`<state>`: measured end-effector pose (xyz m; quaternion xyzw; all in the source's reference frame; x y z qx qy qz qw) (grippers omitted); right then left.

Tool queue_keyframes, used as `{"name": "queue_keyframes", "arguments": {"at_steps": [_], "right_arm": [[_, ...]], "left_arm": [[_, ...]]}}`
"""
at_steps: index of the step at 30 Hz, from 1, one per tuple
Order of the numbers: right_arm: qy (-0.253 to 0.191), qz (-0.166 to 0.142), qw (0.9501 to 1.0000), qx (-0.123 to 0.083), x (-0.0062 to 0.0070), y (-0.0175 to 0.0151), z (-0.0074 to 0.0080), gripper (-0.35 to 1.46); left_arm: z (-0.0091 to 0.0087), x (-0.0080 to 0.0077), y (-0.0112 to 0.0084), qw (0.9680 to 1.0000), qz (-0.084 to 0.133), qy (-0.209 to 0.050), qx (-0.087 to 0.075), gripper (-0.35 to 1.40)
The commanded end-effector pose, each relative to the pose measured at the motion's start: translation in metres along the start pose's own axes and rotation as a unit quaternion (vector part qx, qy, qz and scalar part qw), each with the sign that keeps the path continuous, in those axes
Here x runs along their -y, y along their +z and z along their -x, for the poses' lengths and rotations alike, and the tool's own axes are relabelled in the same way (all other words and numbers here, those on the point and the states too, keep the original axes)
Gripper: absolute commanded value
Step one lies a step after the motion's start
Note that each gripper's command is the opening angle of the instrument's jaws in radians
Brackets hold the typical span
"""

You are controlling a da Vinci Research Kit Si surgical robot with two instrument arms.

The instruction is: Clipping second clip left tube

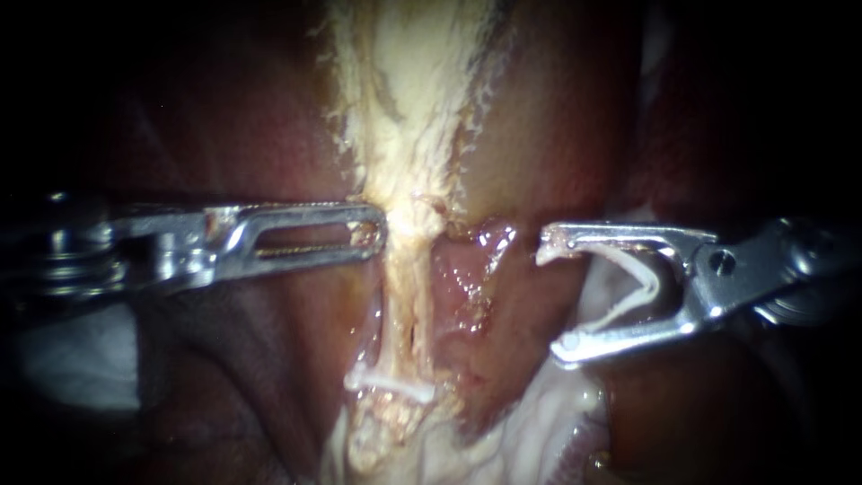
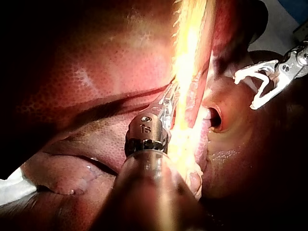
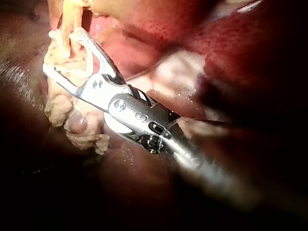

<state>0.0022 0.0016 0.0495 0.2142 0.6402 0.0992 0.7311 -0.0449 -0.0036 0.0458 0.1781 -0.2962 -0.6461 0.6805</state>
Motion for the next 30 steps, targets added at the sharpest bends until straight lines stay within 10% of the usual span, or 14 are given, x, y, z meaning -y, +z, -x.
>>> {"name": "queue_keyframes", "arguments": {"at_steps": [1,14,30], "right_arm": [[-0.001,0.000,1.0000,0.001,-0.0001,0.0000,0.0000,0.60],[-0.013,-0.007,0.9999,0.002,0.0006,0.0019,0.0019,0.60],[0.026,-0.040,0.9985,0.026,0.0010,0.0114,0.0077,0.60]], "left_arm": [[0.0000,0.0000,0.0000,1.0000,0.000,0.000,0.000,-0.35],[0.0002,0.0000,-0.0042,1.0000,0.000,0.000,-0.005,-0.35],[0.0003,0.0013,-0.0083,1.0000,0.008,-0.004,-0.002,-0.35]]}}
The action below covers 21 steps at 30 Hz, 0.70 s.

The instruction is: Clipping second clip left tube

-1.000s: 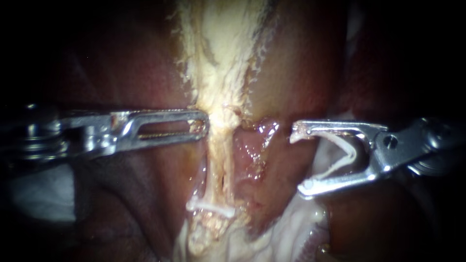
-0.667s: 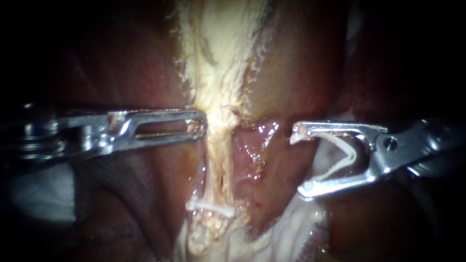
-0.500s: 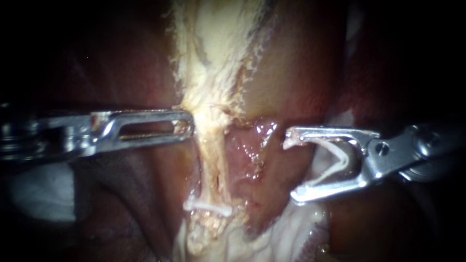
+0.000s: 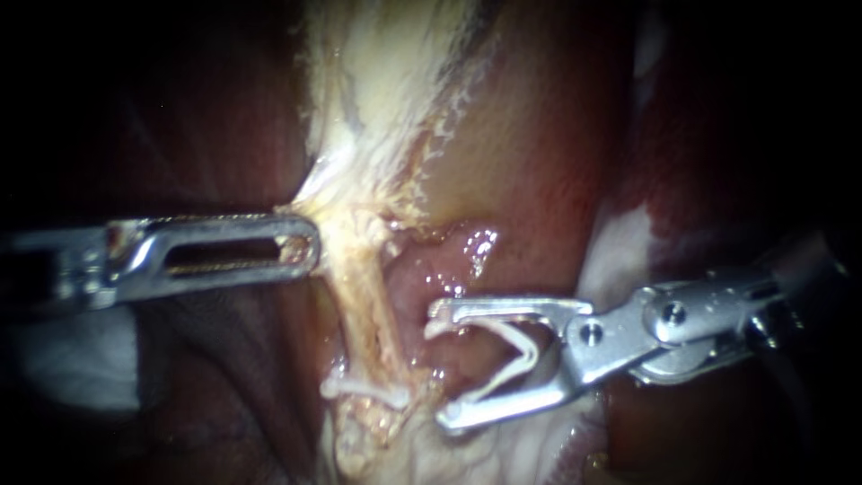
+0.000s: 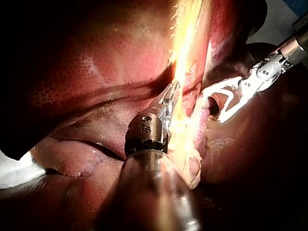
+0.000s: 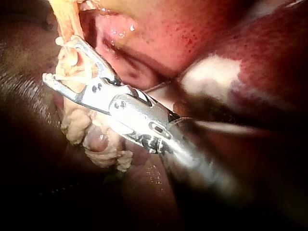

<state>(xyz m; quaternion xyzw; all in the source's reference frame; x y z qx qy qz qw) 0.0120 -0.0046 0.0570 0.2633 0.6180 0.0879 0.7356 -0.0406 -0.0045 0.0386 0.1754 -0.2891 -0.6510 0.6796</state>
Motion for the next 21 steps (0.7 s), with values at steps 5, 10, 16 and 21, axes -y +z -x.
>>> {"name": "queue_keyframes", "arguments": {"at_steps": [5,10,16,21], "right_arm": [[0.010,-0.009,0.9999,-0.001,-0.0008,0.0027,0.0019,0.60],[0.017,-0.010,0.9998,0.001,-0.0016,0.0047,0.0033,0.60],[0.019,-0.010,0.9998,0.002,-0.0024,0.0055,0.0040,0.60],[0.020,-0.008,0.9998,0.002,-0.0027,0.0058,0.0040,0.60]], "left_arm": [[0.0000,-0.0002,-0.0002,1.0000,0.000,0.000,0.000,-0.35],[-0.0001,-0.0001,-0.0003,1.0000,0.000,0.000,0.000,-0.35],[-0.0002,0.0001,-0.0006,1.0000,0.001,-0.001,0.000,-0.35],[-0.0003,0.0004,-0.0008,1.0000,0.002,-0.001,0.001,-0.35]]}}
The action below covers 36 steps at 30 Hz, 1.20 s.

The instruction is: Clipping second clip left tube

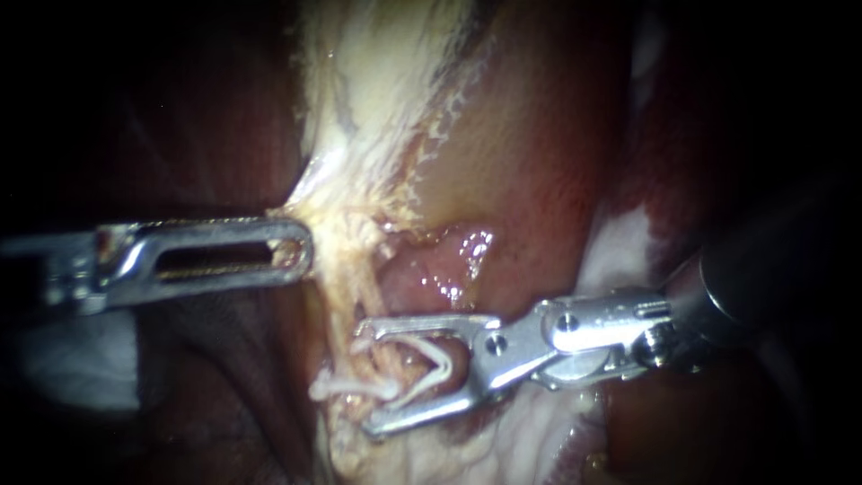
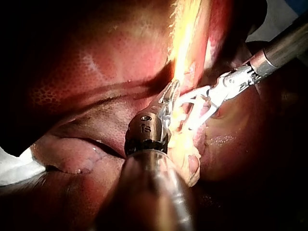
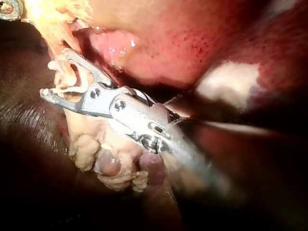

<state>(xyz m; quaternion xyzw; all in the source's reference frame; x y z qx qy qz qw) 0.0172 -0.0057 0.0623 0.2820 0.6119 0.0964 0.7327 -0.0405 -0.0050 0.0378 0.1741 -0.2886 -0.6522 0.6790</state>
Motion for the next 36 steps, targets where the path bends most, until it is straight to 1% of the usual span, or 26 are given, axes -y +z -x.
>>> {"name": "queue_keyframes", "arguments": {"at_steps": [1,15,22,32,36], "right_arm": [[0.000,0.000,1.0000,0.000,0.0000,0.0001,0.0000,0.60],[0.001,0.001,1.0000,-0.001,-0.0005,0.0010,-0.0003,0.60],[0.001,0.001,1.0000,-0.001,-0.0008,0.0010,-0.0001,0.60],[0.001,-0.001,1.0000,-0.001,-0.0010,0.0017,-0.0003,0.60],[0.003,-0.008,1.0000,-0.003,-0.0008,0.0023,-0.0005,0.60]], "left_arm": [[0.0000,0.0000,0.0000,1.0000,0.000,0.000,0.000,-0.35],[-0.0004,0.0010,-0.0008,1.0000,0.003,-0.002,0.002,-0.35],[-0.0006,0.0013,-0.0012,1.0000,0.003,-0.003,0.002,-0.35],[-0.0006,0.0013,-0.0012,1.0000,0.003,-0.002,0.002,-0.35],[-0.0006,0.0013,-0.0011,1.0000,0.003,-0.002,0.002,-0.35]]}}
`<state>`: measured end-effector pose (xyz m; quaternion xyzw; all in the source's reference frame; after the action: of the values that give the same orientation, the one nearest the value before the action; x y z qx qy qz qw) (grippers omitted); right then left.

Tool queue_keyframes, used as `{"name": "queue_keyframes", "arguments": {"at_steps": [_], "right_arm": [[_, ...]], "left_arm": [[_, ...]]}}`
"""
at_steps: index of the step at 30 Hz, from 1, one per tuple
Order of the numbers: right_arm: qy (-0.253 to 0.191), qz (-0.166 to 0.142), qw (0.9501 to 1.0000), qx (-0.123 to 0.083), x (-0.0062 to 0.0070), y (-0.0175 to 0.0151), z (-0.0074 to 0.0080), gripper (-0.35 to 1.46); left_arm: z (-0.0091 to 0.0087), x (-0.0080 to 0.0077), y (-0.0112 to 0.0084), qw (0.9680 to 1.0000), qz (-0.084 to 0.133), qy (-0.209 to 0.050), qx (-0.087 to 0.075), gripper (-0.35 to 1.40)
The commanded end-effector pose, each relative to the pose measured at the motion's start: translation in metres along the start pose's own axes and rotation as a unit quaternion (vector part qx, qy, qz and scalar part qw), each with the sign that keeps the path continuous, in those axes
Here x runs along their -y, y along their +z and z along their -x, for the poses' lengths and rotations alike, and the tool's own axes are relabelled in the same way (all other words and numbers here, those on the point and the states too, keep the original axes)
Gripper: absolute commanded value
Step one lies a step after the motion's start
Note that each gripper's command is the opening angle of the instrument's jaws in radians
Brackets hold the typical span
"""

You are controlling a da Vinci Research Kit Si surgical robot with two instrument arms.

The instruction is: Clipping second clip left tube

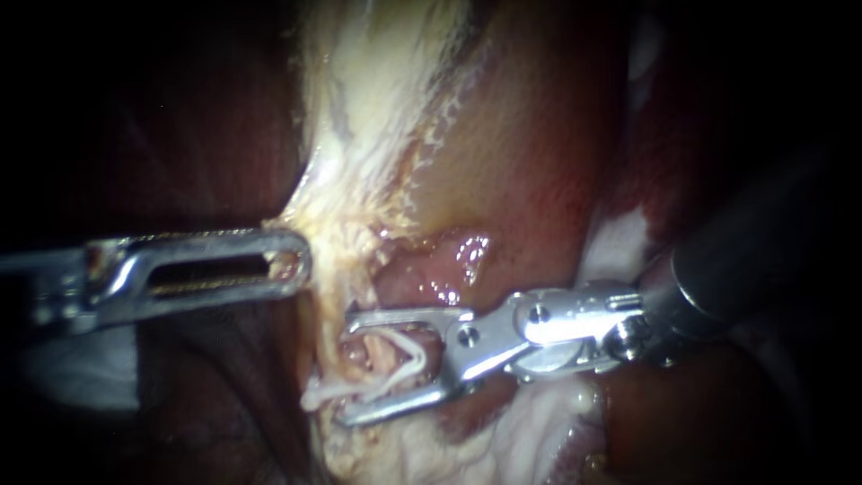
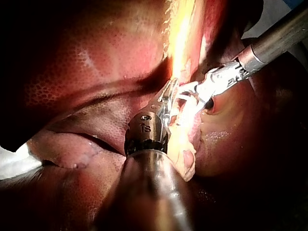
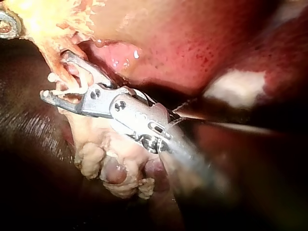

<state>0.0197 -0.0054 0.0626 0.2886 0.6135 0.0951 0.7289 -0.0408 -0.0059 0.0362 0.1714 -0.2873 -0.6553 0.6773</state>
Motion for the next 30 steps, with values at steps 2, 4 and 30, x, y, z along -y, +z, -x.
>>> {"name": "queue_keyframes", "arguments": {"at_steps": [2,4,30], "right_arm": [[0.004,-0.007,1.0000,-0.001,0.0004,0.0003,-0.0003,0.60],[0.007,-0.015,0.9999,-0.002,0.0008,0.0005,-0.0006,0.60],[0.029,-0.041,0.9987,-0.004,0.0012,0.0050,0.0000,0.57]], "left_arm": [[0.0000,-0.0001,0.0001,1.0000,-0.001,0.000,0.000,-0.35],[0.0001,-0.0004,0.0002,1.0000,-0.001,0.001,-0.001,-0.35],[0.0004,-0.0013,0.0011,1.0000,-0.002,0.002,-0.001,-0.35]]}}
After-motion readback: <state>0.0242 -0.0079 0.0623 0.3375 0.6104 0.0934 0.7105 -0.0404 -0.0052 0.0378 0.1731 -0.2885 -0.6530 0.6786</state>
